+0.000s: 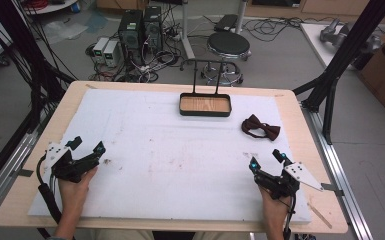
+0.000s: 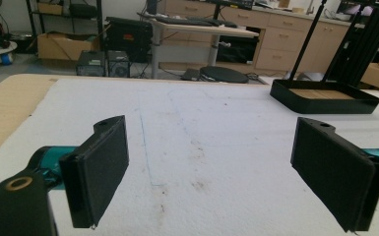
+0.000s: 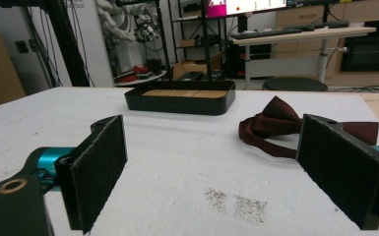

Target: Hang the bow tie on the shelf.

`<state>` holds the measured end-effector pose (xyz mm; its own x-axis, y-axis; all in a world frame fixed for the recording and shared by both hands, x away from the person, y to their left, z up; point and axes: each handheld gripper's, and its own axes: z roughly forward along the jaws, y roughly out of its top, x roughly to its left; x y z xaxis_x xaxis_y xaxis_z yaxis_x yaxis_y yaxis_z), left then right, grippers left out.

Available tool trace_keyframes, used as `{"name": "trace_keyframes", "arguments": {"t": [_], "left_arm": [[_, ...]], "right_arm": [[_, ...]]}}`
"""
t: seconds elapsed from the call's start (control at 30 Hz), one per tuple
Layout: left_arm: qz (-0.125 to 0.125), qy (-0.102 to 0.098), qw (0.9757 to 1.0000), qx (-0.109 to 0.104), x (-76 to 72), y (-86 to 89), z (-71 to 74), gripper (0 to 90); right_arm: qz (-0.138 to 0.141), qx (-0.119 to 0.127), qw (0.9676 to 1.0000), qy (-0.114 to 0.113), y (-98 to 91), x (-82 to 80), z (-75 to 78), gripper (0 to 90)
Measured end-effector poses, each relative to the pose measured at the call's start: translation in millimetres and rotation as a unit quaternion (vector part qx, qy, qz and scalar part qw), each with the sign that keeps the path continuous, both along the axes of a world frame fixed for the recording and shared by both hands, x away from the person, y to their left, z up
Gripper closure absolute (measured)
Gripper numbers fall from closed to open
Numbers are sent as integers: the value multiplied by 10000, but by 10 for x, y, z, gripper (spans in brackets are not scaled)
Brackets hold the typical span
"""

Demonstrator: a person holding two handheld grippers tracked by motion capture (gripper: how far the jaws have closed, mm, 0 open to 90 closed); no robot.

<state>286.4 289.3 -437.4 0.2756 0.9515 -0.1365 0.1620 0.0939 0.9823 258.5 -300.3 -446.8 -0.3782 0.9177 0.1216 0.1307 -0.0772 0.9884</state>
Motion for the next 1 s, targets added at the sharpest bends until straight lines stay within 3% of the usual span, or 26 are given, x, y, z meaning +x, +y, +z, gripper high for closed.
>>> {"name": "trace_keyframes", "arguments": {"t": [0.43,1.0], "left_arm": [[13,59,10000,-59,19,0,-1,149],[-8,114,9999,-46,40,-6,-2,149]], "right_arm": [[113,-119,9999,44,29,13,-3,110],[-16,-151,9998,160,28,35,-13,110]]}}
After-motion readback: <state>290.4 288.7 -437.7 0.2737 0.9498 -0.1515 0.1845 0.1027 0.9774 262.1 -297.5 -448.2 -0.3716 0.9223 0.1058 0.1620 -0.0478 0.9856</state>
